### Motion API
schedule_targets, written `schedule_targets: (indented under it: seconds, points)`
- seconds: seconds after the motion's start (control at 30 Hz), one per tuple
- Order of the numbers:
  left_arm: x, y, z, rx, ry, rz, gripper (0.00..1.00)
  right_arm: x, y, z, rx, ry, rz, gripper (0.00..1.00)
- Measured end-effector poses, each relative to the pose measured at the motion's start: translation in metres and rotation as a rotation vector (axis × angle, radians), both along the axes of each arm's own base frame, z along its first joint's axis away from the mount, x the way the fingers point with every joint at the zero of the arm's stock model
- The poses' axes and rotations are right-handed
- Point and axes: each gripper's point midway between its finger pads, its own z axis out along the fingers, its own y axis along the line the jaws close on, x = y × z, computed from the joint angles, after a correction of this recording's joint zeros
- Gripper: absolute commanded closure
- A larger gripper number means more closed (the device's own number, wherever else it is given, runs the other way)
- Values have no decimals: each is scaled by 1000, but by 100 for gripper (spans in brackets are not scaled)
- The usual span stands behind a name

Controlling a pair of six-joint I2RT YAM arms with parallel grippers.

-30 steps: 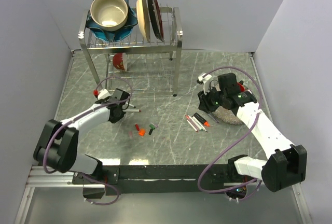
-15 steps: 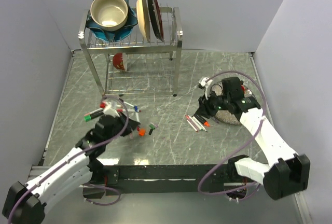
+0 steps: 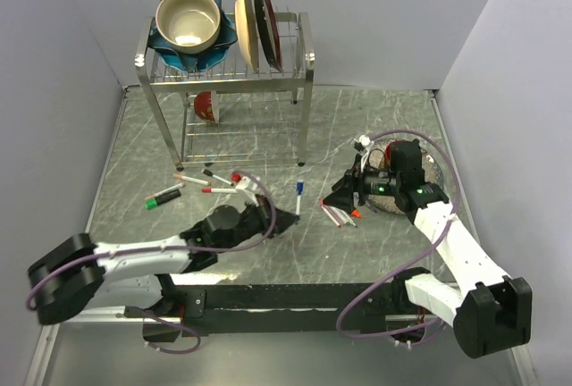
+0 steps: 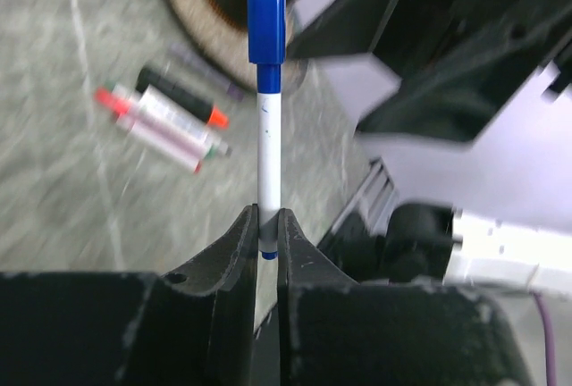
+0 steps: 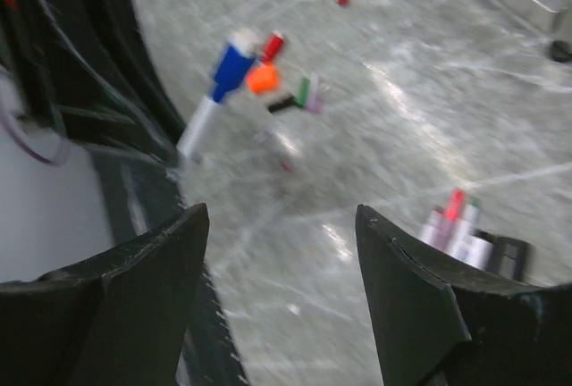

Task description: Open the pen caps

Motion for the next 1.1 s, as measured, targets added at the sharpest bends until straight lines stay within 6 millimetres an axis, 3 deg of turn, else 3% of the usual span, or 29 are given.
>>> schedule_targets:
  seconds: [0.2, 0.4, 0.5, 0.6, 0.7, 0.73, 0.8, 0.83, 0.93, 1.03, 1.1]
  points:
    - [25, -36, 16, -31, -34, 34, 99, -1, 9, 4, 117, 118, -39, 25]
    - [31, -56, 12, -33, -35, 23, 99, 4, 13, 12, 181, 167, -70, 26]
    - [30, -63, 10, -32, -34, 12, 99, 5, 14, 13, 197, 178, -80, 32]
    - [27, -68, 12, -39, -38, 2, 99, 7, 15, 14, 210, 186, -88, 44]
    - [24, -70, 14, -48, -42, -5, 99, 9, 16, 14, 219, 198, -93, 66]
    - [24, -70, 15, -49, -42, -7, 99, 10, 16, 13, 220, 203, -94, 82]
    - [22, -72, 17, -57, -47, -16, 98, 11, 16, 11, 226, 218, -100, 100]
    - [22, -72, 18, -57, -50, -18, 94, 10, 17, 11, 230, 226, -95, 100]
    - [21, -73, 18, -55, -53, -24, 55, 10, 16, 9, 228, 228, -88, 100]
    - [19, -71, 18, -66, -64, -27, 28, 8, 15, 5, 189, 197, -67, 100]
    - [16, -61, 16, -67, -76, -22, 18, 5, 13, 2, 152, 155, -30, 100]
